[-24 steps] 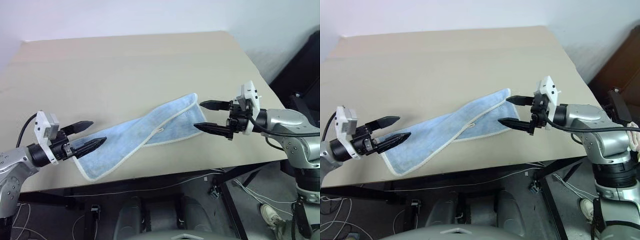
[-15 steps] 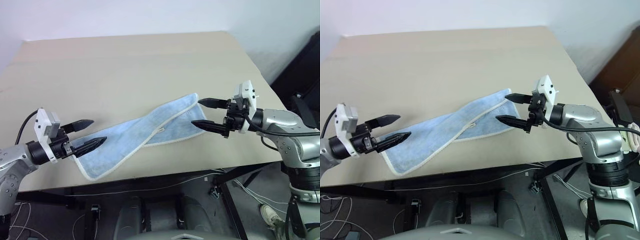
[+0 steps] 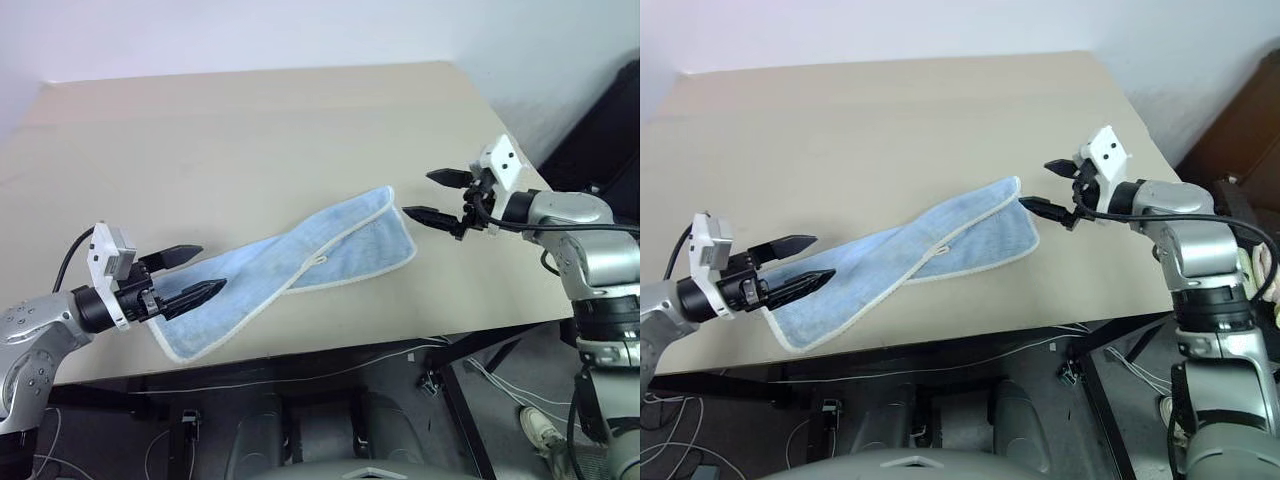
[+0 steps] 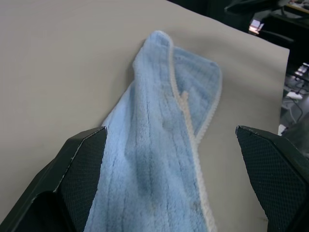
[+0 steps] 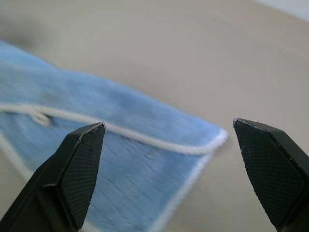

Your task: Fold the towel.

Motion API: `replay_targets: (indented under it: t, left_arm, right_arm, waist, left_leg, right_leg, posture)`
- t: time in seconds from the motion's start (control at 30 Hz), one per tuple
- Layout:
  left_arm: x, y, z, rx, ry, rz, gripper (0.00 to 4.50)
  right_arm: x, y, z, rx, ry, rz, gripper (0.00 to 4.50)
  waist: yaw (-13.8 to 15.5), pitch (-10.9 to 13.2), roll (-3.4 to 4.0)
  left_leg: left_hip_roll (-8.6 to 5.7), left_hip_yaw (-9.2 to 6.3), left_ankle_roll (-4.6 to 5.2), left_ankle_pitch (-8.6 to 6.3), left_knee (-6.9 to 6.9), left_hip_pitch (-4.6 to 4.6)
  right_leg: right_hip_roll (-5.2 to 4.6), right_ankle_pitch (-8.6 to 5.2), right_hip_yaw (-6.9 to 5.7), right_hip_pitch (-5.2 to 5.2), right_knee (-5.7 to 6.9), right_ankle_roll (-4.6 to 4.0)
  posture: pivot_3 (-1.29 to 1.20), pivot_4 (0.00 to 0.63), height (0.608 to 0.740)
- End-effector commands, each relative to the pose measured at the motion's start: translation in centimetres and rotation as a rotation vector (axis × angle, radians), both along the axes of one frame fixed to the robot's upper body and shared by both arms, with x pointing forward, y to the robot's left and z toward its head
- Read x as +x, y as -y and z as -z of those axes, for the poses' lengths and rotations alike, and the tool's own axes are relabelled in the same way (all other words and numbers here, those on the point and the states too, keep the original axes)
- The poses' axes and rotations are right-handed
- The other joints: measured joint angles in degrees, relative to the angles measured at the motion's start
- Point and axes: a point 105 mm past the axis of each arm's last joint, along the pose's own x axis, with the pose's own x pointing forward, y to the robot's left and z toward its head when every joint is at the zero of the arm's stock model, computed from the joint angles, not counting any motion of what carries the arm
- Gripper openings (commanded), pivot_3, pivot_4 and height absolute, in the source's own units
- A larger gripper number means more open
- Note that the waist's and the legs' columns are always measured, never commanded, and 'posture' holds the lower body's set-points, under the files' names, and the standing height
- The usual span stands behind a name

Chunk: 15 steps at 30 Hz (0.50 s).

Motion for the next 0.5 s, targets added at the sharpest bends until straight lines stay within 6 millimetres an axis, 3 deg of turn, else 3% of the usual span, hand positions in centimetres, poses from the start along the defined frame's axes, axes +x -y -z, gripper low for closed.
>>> replay_targets:
  t: [0.03,0.27,0.5]
  left_arm:
    - [-0.6,0.6,-0.7,-0.01,0.024,0.019,4.48]
    - [-0.5,1.4,-1.2,-0.057,0.082,-0.021,4.48]
    - [-1.2,1.9,0.0,-0.02,0.075,-0.041,4.48]
  right_arm:
    - [2.1,0.0,-0.1,-0.087,0.089,0.033,4.5]
    - [6.1,0.0,1.2,-0.305,0.117,0.096,4.5]
    - [7.5,-0.1,3.0,-0.519,0.149,0.08,4.5]
  waist:
    - [-0.19,0.01,0.02]
    - [-0.2,0.03,0.04]
    - [-0.23,0.03,0.04]
  left_leg:
    - [-0.01,0.04,0.0,0.0,0.0,0.01]
    - [-0.03,0.27,-0.02,0.02,0.05,0.0]
    - [-0.06,0.29,-0.04,0.03,0.04,0.0]
  right_leg:
    - [0.01,0.0,0.0,0.0,0.0,0.0]
    - [0.01,0.01,0.09,-0.07,0.12,0.02]
    - [0.0,0.02,0.11,-0.09,0.23,0.03]
  posture:
    - [0.0,0.15,0.74]
    - [0.0,0.15,0.74]
    - [0.0,0.15,0.74]
